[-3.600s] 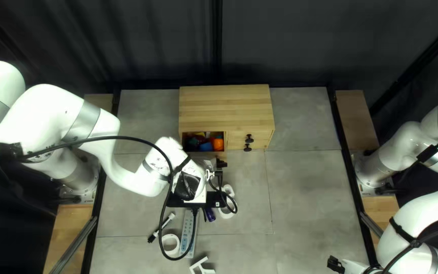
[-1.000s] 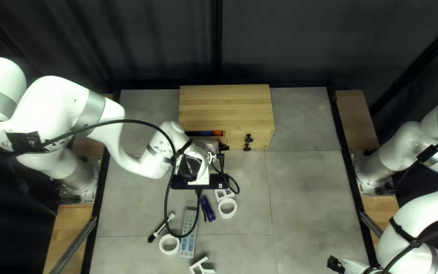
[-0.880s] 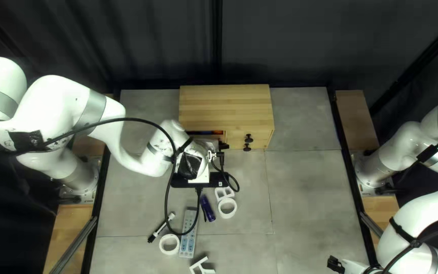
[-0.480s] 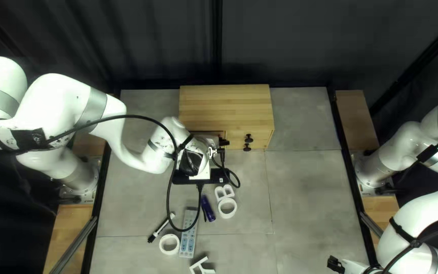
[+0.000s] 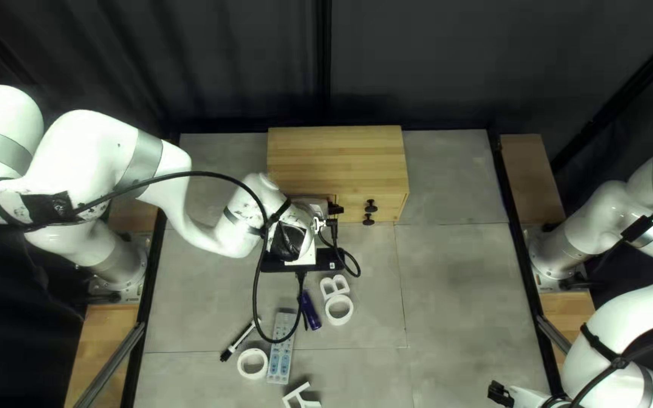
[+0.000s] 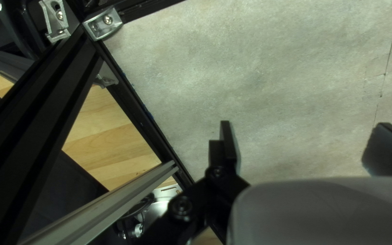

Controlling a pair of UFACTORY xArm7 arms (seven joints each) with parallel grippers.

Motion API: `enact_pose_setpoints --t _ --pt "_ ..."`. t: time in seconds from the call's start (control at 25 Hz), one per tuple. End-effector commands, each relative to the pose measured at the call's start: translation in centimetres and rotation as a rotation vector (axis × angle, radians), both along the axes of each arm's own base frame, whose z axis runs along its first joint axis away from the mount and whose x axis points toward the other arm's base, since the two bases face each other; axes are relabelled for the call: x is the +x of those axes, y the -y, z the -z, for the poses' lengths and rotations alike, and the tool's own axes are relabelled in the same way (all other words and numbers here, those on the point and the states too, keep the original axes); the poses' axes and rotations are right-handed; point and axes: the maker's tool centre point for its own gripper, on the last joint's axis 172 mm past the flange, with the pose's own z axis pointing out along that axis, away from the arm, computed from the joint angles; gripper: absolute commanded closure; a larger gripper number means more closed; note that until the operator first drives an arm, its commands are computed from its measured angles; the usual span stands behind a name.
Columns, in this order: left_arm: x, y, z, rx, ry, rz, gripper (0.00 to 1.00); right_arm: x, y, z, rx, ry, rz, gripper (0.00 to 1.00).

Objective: Open drawers and place objects into drawer and close

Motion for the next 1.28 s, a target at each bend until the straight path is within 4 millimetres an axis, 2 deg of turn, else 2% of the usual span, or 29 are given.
enact_pose_setpoints --t 0.04,0.24,0.36,0.52,0.72,1.0,1.28 --pt "0.3 1.3 -1.2 -0.003 0.008 0.012 0.0 0.0 0.0 0.0 0.0 0.0 0.0 0.0" --pt "-0.3 5.2 -3.4 -0.043 0.0 0.03 0.0 0.0 0.0 0.0 0.0 0.0 0.0 0.0" --pt "-2.1 7.1 -4.5 -0.079 -0.023 0.012 0.0 0.0 0.0 0.0 0.0 0.0 0.0 0.0" --pt "-5.3 8.0 -5.8 -0.131 -0.067 -0.026 0.0 0.0 0.0 0.0 0.0 0.0 0.0 0.0" --pt "-8.9 7.5 -6.8 -0.188 -0.131 -0.062 0.0 0.0 0.0 0.0 0.0 0.0 0.0 0.0" --pt "-9.2 9.5 -5.8 -0.246 -0.203 -0.046 0.0 0.0 0.0 0.0 0.0 0.0 0.0 0.0" --pt "-12.0 10.7 -8.4 -0.313 -0.307 -0.027 0.0 0.0 0.0 0.0 0.0 0.0 0.0 0.0"
